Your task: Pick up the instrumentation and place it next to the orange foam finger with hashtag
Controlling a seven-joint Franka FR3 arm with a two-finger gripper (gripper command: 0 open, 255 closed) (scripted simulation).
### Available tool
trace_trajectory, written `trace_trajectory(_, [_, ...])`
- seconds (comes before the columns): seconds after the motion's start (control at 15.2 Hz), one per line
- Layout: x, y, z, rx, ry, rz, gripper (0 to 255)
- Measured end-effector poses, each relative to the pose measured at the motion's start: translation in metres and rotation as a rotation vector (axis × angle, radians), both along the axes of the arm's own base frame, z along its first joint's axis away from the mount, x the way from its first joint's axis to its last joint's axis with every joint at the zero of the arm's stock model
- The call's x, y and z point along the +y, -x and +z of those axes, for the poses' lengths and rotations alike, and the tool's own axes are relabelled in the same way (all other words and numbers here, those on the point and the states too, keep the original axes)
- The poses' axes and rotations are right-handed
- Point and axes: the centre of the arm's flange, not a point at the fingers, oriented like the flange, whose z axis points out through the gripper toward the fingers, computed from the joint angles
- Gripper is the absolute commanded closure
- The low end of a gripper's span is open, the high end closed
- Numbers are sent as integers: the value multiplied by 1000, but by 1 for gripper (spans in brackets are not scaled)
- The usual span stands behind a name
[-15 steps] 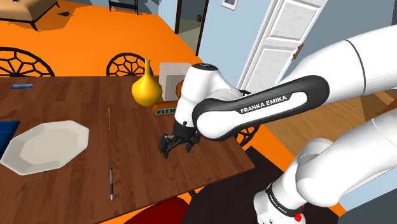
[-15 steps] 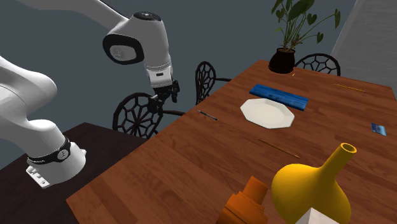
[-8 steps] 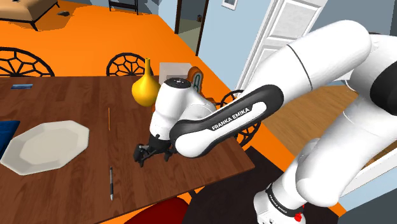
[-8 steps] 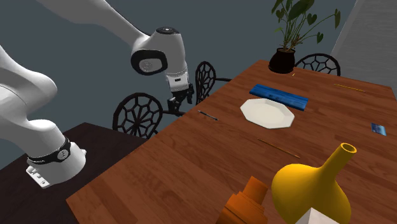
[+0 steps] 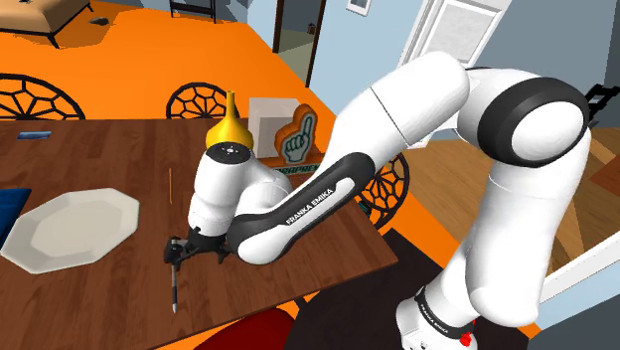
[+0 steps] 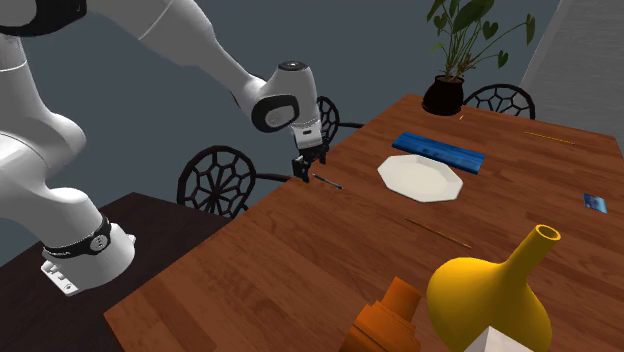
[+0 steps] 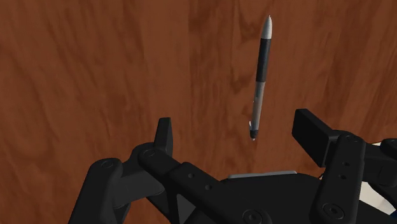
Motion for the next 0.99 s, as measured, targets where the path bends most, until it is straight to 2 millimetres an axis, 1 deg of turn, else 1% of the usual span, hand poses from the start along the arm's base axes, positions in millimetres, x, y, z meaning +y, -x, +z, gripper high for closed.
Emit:
trace_trajectory(0.2, [32, -18, -20, -19, -9, -22, 0])
trace_trajectory(0.33, [41, -24, -27, -26, -11, -29, 0])
trace_trajectory(0.59, [47, -27, -46, -28, -12, -31, 0])
trace_trajectory(0.73, [49, -29, -59, -28, -12, -32, 0])
trace_trajectory(0.79, [49, -29, -63, -28, -12, -31, 0])
trace_trajectory(0.99, [50, -30, -65, -29, -12, -31, 0])
